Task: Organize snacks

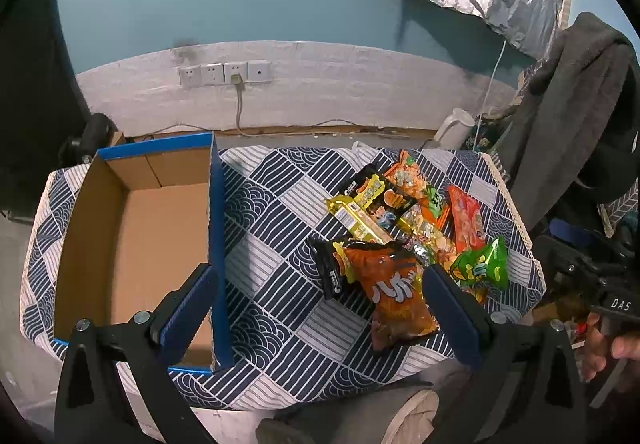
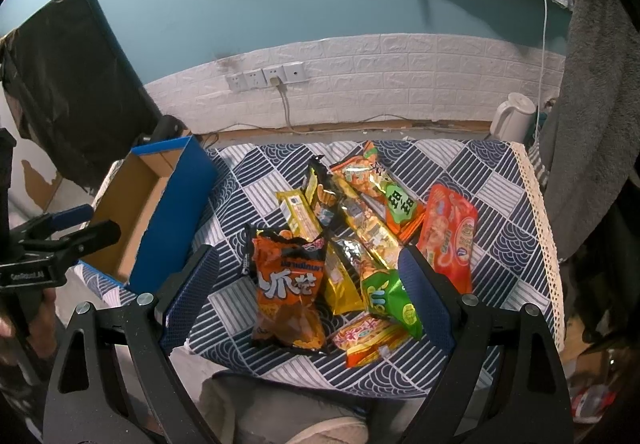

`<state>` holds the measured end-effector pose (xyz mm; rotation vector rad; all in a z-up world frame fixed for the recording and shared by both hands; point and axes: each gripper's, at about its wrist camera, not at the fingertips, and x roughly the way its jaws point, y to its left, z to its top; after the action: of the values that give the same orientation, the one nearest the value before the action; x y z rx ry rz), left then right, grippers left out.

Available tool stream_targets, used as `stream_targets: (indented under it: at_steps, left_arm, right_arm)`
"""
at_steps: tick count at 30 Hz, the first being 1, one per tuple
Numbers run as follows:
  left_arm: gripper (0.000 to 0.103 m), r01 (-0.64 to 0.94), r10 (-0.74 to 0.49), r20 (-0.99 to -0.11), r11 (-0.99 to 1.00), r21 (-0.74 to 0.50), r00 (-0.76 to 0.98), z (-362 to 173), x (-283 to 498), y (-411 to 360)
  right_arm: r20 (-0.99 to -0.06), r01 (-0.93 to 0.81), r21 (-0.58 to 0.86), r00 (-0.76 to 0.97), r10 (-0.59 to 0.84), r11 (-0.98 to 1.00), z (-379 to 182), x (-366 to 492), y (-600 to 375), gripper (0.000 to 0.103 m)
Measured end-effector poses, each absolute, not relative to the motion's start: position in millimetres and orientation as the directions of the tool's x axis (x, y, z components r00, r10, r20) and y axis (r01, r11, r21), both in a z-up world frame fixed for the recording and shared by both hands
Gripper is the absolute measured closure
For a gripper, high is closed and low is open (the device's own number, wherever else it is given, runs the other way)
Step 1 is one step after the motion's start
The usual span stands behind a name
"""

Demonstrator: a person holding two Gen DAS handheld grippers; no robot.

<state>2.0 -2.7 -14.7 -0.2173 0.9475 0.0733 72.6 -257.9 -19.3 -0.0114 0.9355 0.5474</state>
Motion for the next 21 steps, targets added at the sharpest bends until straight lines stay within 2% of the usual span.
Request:
stream_targets:
  at_steps: [21]
  left_arm:
    - [0.000, -0.159, -0.040, -0.826, 0.975, -0.156, 0.563, -20.5, 3.3, -3.3]
  right_arm:
    - [-0.775, -0.451, 0.221, 0.457, 0.437, 0.865, -21.9, 72.1, -257.2, 0.014]
